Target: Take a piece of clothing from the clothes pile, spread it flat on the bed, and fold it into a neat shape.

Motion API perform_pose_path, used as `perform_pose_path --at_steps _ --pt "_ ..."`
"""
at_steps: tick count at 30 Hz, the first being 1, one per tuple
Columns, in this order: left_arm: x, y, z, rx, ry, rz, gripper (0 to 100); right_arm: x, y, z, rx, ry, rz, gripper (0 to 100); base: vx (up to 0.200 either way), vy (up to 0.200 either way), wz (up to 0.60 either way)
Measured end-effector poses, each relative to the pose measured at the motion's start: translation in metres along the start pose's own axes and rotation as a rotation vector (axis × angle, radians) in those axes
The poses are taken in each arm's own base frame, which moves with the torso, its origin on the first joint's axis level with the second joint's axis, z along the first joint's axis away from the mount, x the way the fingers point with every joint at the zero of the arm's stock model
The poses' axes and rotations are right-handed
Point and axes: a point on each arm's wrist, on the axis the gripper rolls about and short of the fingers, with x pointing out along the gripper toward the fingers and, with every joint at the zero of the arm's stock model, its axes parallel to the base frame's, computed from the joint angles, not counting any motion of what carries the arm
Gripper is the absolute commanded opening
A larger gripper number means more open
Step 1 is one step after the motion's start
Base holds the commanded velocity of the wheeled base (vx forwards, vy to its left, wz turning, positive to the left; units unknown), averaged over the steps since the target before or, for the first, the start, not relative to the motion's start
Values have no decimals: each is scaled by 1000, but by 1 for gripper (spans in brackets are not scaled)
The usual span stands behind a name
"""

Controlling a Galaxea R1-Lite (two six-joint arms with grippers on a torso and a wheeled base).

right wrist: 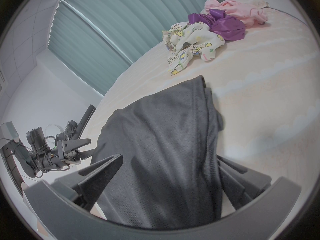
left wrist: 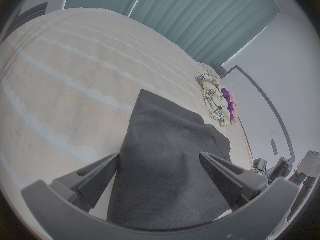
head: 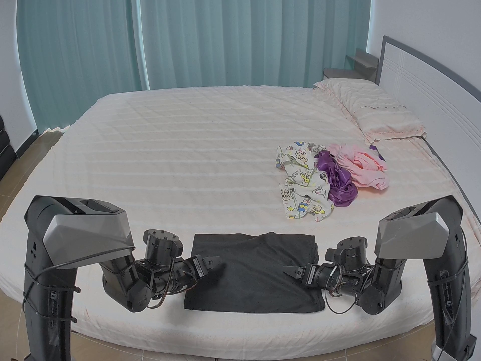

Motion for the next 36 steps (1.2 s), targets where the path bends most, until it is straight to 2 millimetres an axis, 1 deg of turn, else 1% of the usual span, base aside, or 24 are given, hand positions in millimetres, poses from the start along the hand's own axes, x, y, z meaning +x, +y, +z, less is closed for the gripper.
perform_pose_path --at_steps 8,16,17,21,29,36 --pt "0 -3 -3 2 -5 -26 100 7 14 -6 -27 8 46 100 0 0 0" --pt "0 -3 -5 3 1 -27 100 9 18 -7 -31 -7 80 100 0 0 0" --pt "0 -3 -5 3 1 -26 0 9 18 -8 -30 -6 83 100 0 0 0" --pt "0 -3 -5 7 1 -24 0 10 18 -9 -31 -3 87 100 0 0 0" --pt "4 -3 -4 19 -55 -52 0 11 17 -11 -29 1 85 100 0 0 0" --pt "1 3 -13 21 -25 -30 0 10 18 -11 -22 -3 87 100 0 0 0"
